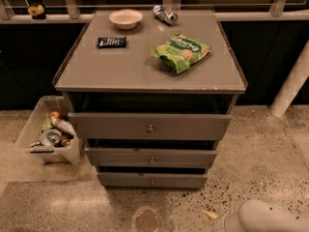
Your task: Open middle drawer
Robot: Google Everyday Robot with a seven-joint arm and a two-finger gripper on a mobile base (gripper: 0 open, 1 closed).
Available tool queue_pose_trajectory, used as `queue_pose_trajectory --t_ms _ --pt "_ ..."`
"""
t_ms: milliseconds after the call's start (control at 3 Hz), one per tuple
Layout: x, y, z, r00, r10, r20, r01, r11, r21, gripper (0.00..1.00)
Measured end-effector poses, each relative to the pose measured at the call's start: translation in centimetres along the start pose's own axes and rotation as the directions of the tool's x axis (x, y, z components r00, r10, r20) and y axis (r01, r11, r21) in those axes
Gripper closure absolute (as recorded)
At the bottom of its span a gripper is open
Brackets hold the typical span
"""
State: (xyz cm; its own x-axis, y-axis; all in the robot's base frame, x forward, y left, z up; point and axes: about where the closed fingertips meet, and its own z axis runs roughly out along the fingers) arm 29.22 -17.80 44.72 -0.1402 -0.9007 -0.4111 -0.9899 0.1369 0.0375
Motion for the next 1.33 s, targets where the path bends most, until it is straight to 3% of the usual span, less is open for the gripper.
queue_pose_trajectory --t_ms 333,667,1000,1333 --pt "0.0 0.0 0.0 1.0 0.0 0.0 0.0 1.0 0.0 0.0" --pt "0.7 -0.9 0.4 1.0 0.008 0.016 -0.008 0.9995 0.031 0.0" --pt "-0.1 -5.2 -0.2 0.998 -0.057 0.007 0.055 0.9864 0.155 0.0" --pt "-2.1 -10.9 -1.4 0.99 -0.135 0.037 0.12 0.9554 0.27 0.0"
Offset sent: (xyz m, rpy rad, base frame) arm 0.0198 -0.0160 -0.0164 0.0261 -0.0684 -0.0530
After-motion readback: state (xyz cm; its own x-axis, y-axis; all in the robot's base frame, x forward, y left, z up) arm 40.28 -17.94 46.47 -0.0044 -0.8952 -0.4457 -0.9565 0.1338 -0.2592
